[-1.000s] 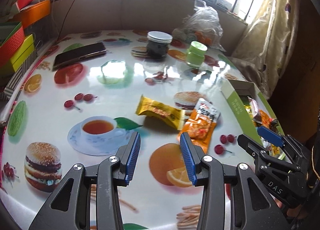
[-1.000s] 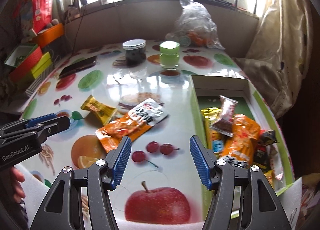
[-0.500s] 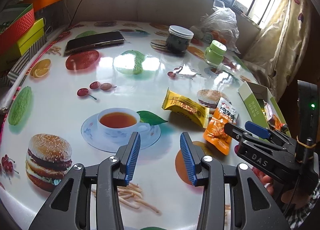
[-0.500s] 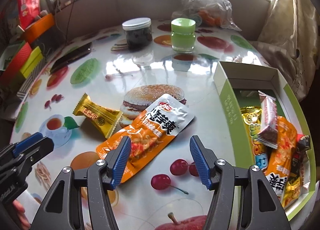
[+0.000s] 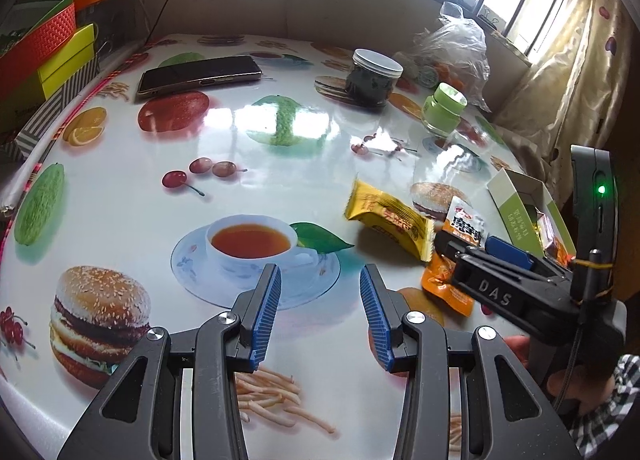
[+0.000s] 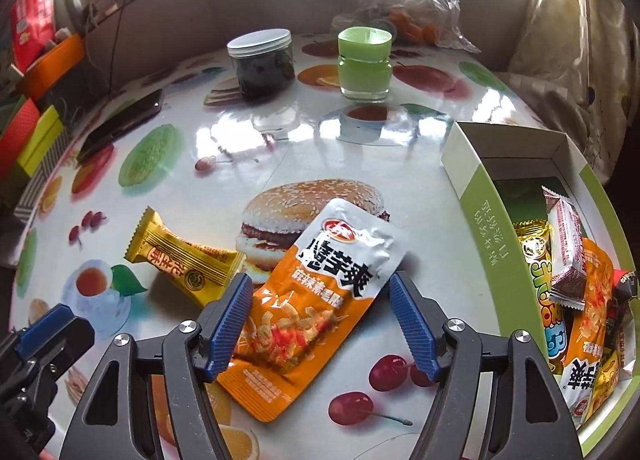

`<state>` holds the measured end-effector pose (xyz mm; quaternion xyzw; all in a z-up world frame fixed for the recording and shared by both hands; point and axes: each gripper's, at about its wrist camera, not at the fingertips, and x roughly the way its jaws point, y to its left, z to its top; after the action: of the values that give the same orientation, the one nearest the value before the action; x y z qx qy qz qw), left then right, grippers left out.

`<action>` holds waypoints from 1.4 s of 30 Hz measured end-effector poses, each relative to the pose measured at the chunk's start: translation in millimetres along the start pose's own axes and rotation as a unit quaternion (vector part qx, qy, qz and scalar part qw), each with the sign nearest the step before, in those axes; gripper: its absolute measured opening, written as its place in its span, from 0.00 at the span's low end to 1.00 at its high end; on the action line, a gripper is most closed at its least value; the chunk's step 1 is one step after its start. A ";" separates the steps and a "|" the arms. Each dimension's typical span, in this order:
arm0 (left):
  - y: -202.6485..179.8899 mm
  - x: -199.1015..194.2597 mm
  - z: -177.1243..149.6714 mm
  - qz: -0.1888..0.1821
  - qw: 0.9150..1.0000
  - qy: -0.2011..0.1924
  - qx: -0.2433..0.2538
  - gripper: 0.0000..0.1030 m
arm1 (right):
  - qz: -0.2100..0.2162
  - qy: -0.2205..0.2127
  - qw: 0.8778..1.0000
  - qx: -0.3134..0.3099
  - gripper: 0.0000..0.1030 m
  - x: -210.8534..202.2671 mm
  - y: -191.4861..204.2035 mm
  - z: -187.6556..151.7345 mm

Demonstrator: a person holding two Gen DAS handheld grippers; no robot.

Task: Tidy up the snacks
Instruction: 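Grasp the orange konjac packet with the right gripper while the left grasps the gold candy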

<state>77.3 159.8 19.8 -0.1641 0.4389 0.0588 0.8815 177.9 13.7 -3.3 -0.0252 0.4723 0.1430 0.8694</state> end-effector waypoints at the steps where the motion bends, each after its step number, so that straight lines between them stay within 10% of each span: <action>1: 0.0 0.6 0.7 0.000 1.000 0.000 -0.001 0.42 | -0.001 -0.004 1.000 0.001 0.69 -0.6 0.4 -1.3; 10: -2.9 3.2 6.2 0.000 1.000 0.003 0.001 0.41 | -0.008 -0.014 0.999 -0.033 0.67 -4.2 2.6 -9.8; 14: -7.7 6.0 9.9 -0.004 1.000 0.005 0.004 0.42 | -0.009 -0.020 0.999 -0.029 0.48 -8.8 -3.7 -12.4; 30: -28.0 35.5 36.0 -0.044 0.998 0.029 -0.018 0.45 | 0.020 -0.031 0.999 -0.018 0.43 -17.7 -15.8 -19.6; 32: -30.3 41.1 39.3 -0.041 0.998 0.037 -0.025 0.58 | 0.024 -0.032 0.999 -0.016 0.43 -18.2 -17.1 -20.0; 42: -39.6 69.1 54.1 -0.008 0.997 0.062 -0.054 0.59 | 0.043 -0.035 0.998 -0.004 0.42 -19.6 -21.1 -21.1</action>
<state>170.0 138.3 4.7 -0.2182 0.4878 0.0650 0.8428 156.4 -14.6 -0.7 -0.0035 0.4417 0.1828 0.8784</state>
